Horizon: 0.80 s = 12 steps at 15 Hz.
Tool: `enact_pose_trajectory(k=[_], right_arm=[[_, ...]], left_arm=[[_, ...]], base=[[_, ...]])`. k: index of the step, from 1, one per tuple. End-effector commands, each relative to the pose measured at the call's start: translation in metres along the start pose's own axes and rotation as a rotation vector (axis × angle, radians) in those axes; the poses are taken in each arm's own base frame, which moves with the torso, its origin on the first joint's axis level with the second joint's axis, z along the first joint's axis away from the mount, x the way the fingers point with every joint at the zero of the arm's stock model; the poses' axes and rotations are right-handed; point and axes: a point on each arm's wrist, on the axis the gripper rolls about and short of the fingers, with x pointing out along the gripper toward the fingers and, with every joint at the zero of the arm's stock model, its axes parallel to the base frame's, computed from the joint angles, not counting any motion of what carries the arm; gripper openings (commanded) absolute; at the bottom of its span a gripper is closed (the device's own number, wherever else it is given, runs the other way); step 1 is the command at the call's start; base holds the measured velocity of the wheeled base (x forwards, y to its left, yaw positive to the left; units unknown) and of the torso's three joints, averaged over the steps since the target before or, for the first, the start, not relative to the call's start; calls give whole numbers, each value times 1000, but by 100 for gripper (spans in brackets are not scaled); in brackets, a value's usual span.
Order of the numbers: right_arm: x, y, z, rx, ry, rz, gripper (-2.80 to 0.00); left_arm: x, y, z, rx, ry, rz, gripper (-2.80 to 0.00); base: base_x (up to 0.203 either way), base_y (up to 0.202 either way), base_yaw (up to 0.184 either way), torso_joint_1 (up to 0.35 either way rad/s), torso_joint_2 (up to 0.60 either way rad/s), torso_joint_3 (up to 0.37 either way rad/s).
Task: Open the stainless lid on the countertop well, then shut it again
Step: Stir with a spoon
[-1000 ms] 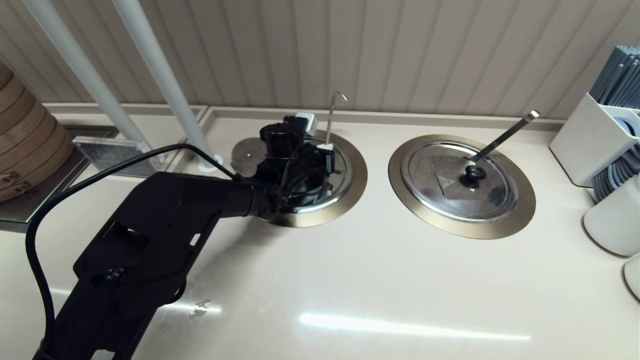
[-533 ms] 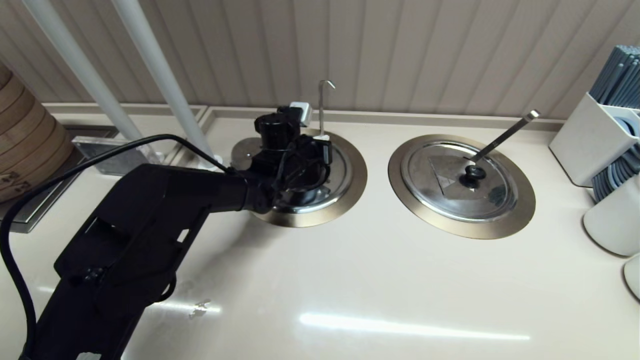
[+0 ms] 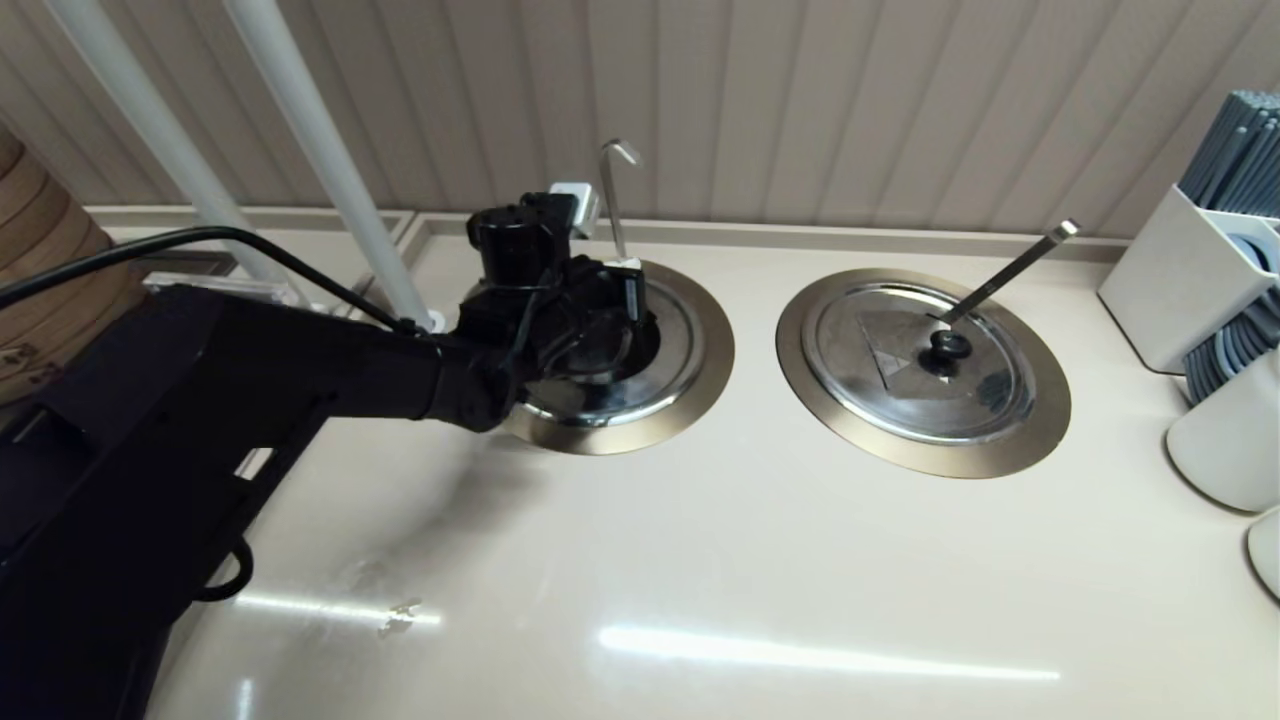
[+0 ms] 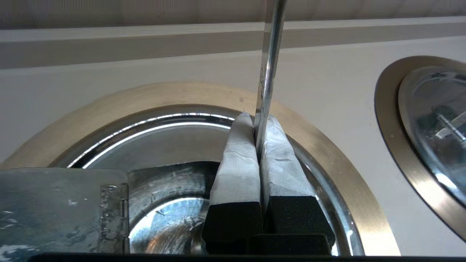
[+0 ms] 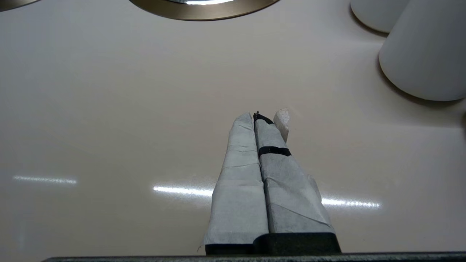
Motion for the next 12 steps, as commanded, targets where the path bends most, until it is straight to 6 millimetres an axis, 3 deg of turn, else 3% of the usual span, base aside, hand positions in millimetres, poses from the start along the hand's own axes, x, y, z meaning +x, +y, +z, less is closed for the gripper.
enact_pose_trajectory(k=[1, 4, 9, 12], right_arm=[[0, 0, 0, 0, 0, 1, -280], [0, 0, 0, 0, 1, 1, -280], [0, 0, 0, 0, 0, 1, -280], [0, 0, 0, 0, 2, 1, -280]], left_arm=[[-20, -1, 34, -1, -58, 0, -280], [-40, -1, 53, -1, -66, -1, -280], [-60, 0, 48, -1, 79, -32, -280], [-56, 12, 39, 73, 119, 1, -280]], base=[[0, 0, 0, 0, 0, 0], [0, 0, 0, 0, 0, 0], [0, 0, 0, 0, 0, 0], [0, 0, 0, 0, 0, 0]])
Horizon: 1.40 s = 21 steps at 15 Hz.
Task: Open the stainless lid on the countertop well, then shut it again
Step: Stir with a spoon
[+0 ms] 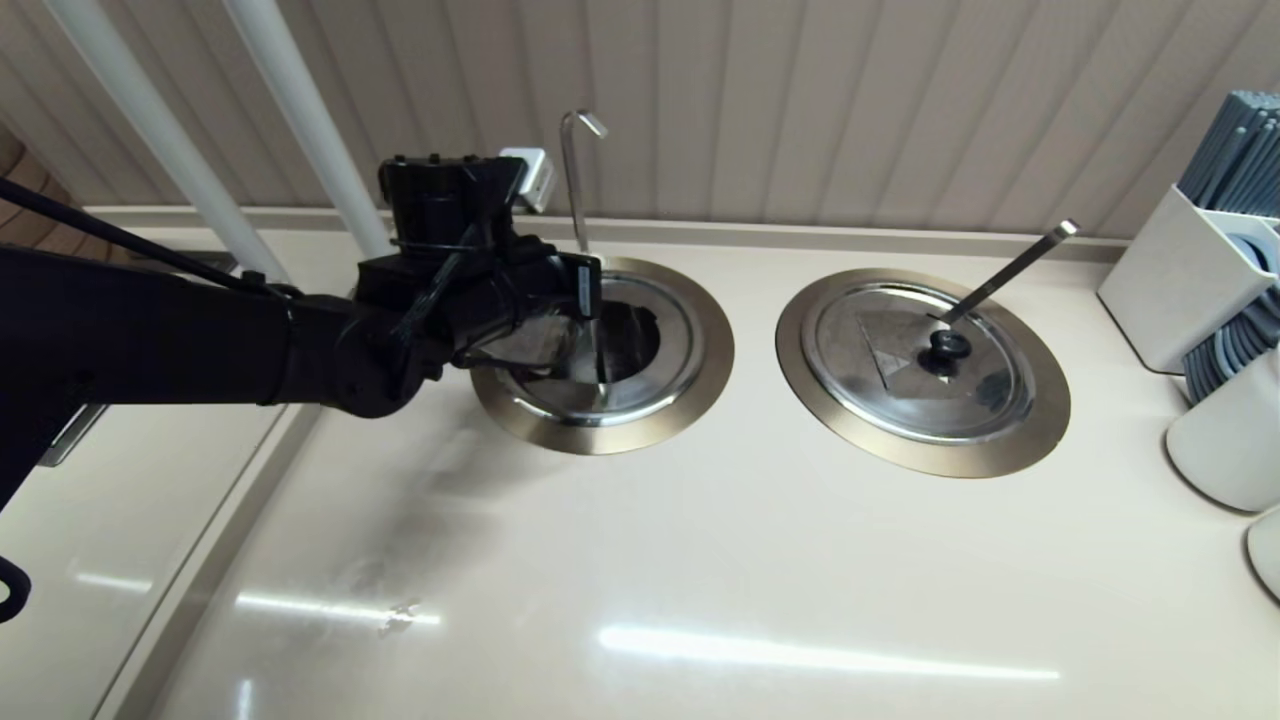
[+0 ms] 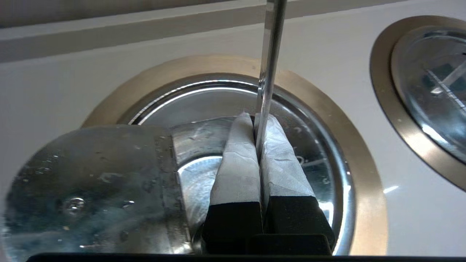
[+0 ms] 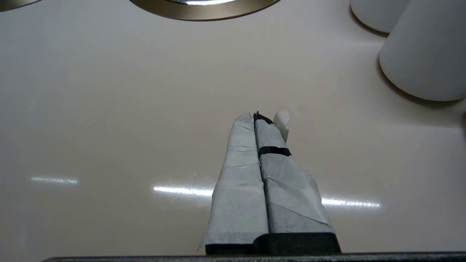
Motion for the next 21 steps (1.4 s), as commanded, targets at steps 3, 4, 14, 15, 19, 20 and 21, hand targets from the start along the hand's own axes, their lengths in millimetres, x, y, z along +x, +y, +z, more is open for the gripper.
enact_pose_trajectory(k=[3, 4, 14, 15, 19, 20, 21], right_arm=[[0, 0, 0, 0, 1, 1, -280], [0, 0, 0, 0, 2, 1, -280], [0, 0, 0, 0, 1, 1, -280], [0, 0, 0, 0, 1, 1, -280], [0, 0, 0, 0, 1, 1, -280], [0, 0, 0, 0, 1, 1, -280], [0, 0, 0, 0, 1, 1, -280]], left_arm=[[20, 9, -15, 109, -1, 103, -280], [28, 10, -13, 108, -47, 127, -280], [13, -9, 2, -112, -64, 21, -280], [6, -7, 5, -111, -40, 4, -280], [11, 11, -14, 22, 49, 59, -280], [17, 12, -18, 33, 37, 78, -280], [25, 10, -23, 36, 6, 82, -280]], base=[[0, 0, 0, 0, 0, 0], [0, 0, 0, 0, 0, 0], [0, 0, 0, 0, 0, 0], [0, 0, 0, 0, 0, 0], [0, 0, 0, 0, 0, 0], [0, 0, 0, 0, 0, 0], [0, 0, 0, 0, 0, 0]])
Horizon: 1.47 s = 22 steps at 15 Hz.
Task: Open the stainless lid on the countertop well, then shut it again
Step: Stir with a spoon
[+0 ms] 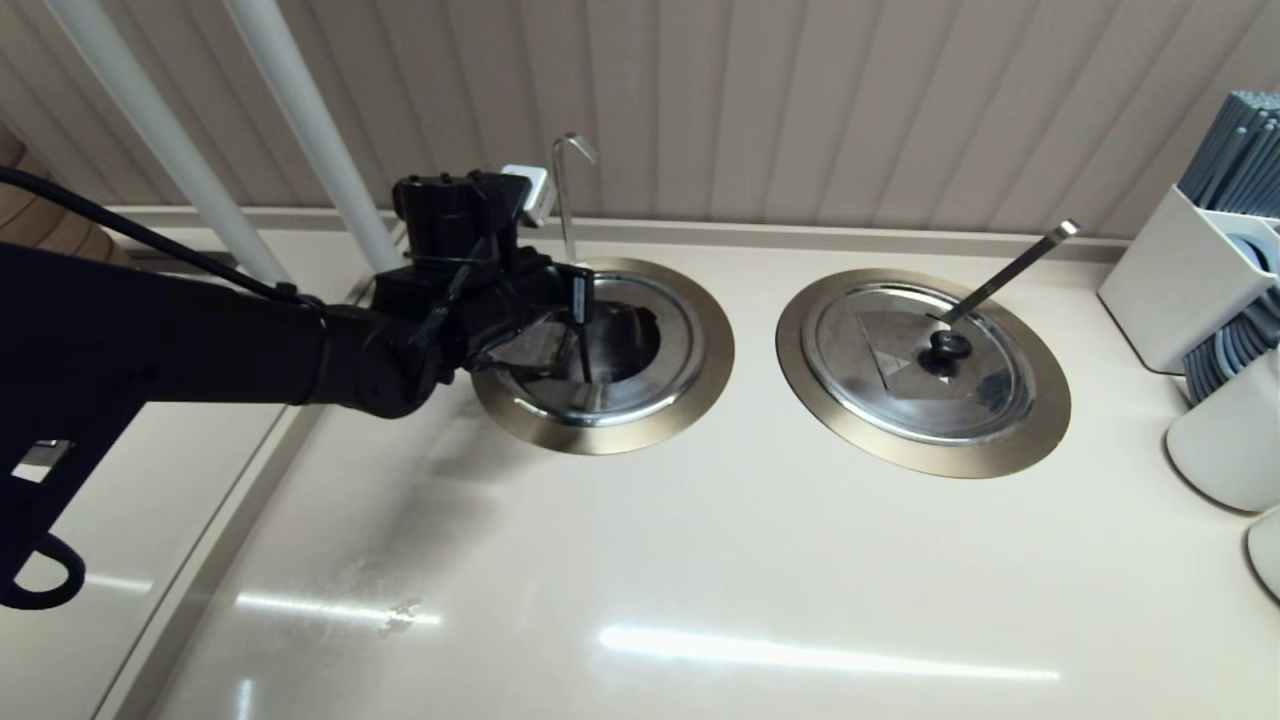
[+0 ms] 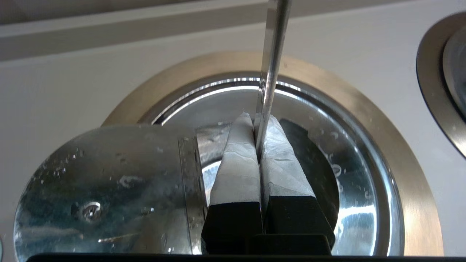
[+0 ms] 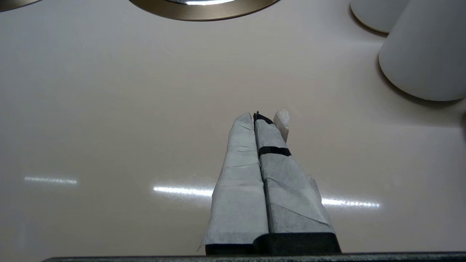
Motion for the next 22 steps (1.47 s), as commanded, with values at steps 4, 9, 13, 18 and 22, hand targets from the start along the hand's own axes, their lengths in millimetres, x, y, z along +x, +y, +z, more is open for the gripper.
enact_pose_trajectory(k=[4, 9, 13, 18, 22], right_arm=[[0, 0, 0, 0, 2, 0, -280], [0, 0, 0, 0, 2, 0, -280], [0, 0, 0, 0, 1, 0, -280], [0, 0, 0, 0, 1, 0, -280], [0, 0, 0, 0, 1, 0, -280]], left_arm=[[25, -27, -7, -67, -94, 3, -280], [10, -28, 0, -166, 25, 10, -280], [10, -23, -9, -47, 121, 36, -280], [30, -22, -8, 62, 89, 143, -280], [58, -25, -19, 101, 70, 189, -280]], base=[[0, 0, 0, 0, 0, 0], [0, 0, 0, 0, 0, 0], [0, 0, 0, 0, 0, 0], [0, 0, 0, 0, 0, 0], [0, 0, 0, 0, 0, 0]])
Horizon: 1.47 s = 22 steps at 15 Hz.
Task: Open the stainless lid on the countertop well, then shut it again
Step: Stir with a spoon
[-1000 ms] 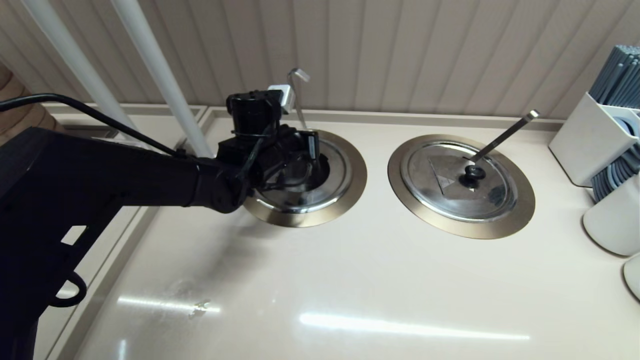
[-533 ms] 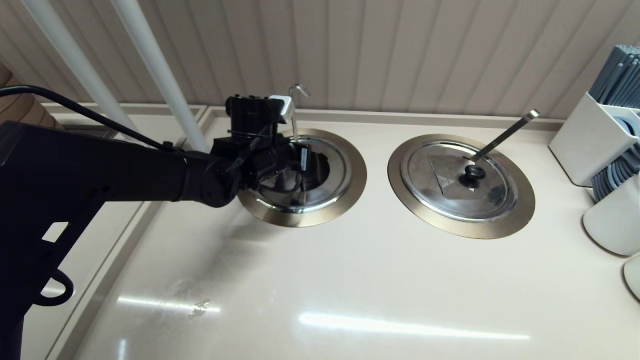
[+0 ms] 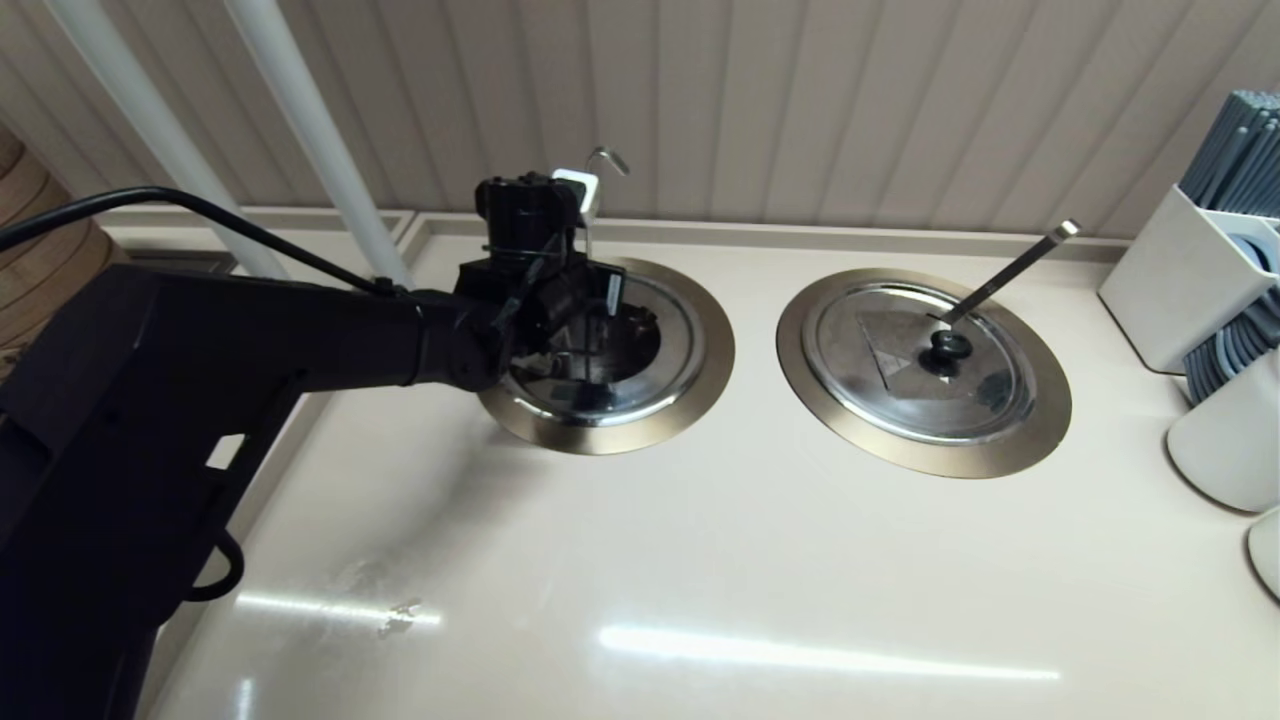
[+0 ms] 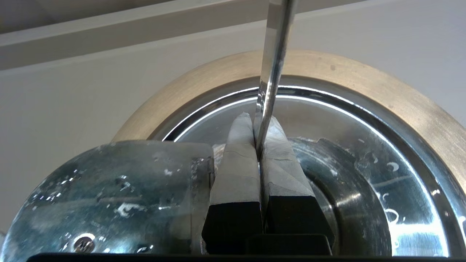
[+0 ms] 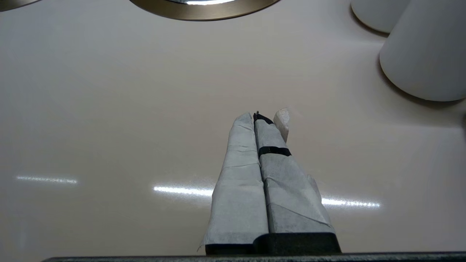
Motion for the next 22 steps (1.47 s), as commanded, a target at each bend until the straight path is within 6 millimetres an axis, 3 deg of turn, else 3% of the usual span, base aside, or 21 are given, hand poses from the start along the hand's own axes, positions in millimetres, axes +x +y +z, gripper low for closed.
enact_pose_trajectory(k=[1, 4, 22], right_arm=[[0, 0, 0, 0, 1, 0, -280], [0, 0, 0, 0, 1, 0, -280], [0, 0, 0, 0, 1, 0, -280]], left_arm=[[18, -8, -16, 8, 7, -13, -280], [28, -15, -23, 26, 12, -41, -280], [23, -29, -9, -30, -101, -97, -280]], base=[[0, 0, 0, 0, 0, 0], [0, 0, 0, 0, 0, 0], [0, 0, 0, 0, 0, 0]])
